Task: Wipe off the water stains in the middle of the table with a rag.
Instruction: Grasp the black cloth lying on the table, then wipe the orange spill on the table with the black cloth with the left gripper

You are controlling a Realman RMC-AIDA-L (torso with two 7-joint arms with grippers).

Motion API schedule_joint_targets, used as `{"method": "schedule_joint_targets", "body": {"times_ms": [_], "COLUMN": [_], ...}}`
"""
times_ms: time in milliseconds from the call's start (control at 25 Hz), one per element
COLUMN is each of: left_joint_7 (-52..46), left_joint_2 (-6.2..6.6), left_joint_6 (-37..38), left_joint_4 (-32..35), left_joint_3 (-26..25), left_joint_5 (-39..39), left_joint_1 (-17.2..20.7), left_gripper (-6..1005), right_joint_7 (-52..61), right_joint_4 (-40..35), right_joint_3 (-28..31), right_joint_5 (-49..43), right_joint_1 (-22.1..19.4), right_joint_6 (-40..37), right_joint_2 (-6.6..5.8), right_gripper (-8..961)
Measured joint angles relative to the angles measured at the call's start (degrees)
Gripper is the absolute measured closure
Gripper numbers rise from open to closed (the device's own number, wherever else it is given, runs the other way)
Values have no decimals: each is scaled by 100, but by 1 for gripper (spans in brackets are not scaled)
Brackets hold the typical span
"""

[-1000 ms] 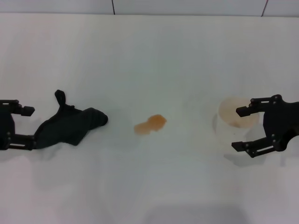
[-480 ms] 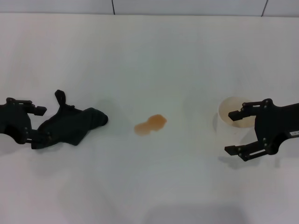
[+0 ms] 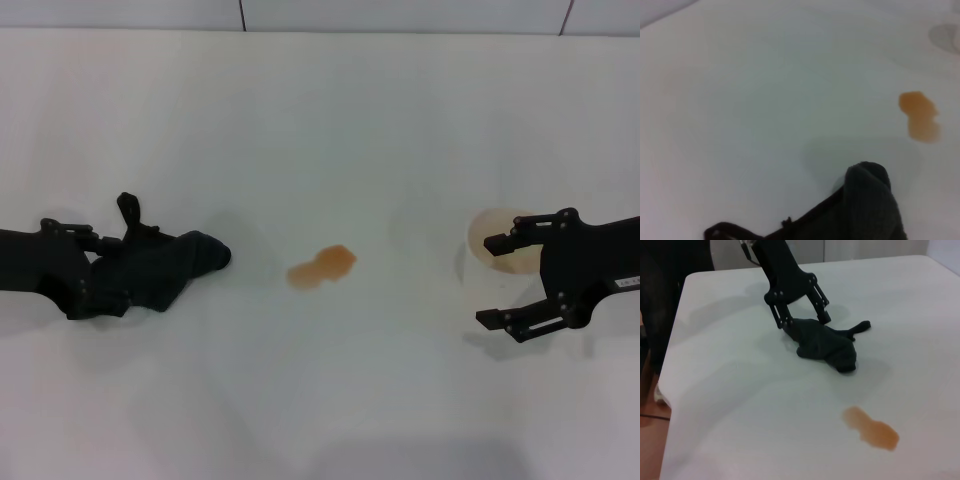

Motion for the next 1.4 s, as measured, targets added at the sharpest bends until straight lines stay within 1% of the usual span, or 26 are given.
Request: {"method": "schedule_joint_targets", "body": {"times_ms": [120,160,200,320,440,640,880,1040,1200,1400], "left_joint_7": [-46,-58,-58,-74,-126,-249,-333,-408,-660,-1181], "left_joint_2": [-42,-85,-85,-150,-164,-156,-223,-256,-280,-287], "left_joint_6": [-37,-124,-124,-230,-275,-309,-216,-71,14,-177], "left_joint_4": [-87,-118,-118,-121,-121,-126,-126,-127,-128,-136], "left_joint_3": [0,0,0,-1,-1,2,49,53,79,309], "left_joint_5": [128,236,236,322,340,366,405,359,316,146], "left_joint_1": [-61,-76,-76,-80,-82,-90,-134,-176,-313,-568], "left_gripper": [361,362,363,366,369,605,808,845,883,882], "right_joint_7": [9,13,16,20,21,23,25,27,23,16], "right_joint_4": [0,0,0,0,0,0,-4,-46,-63,-64], "right_joint_3": [-28,-30,-31,-33,-34,-34,-61,-104,-106,-113], "right_joint_5": [-7,-10,-13,-14,-14,-3,11,60,179,320], "right_joint_1": [27,31,33,35,33,21,18,20,22,25], "right_joint_6": [9,10,10,10,9,6,9,15,11,6], "right_joint_2": [0,0,0,0,0,0,0,2,7,9], "right_gripper": [95,95,95,95,95,95,95,95,96,96]}}
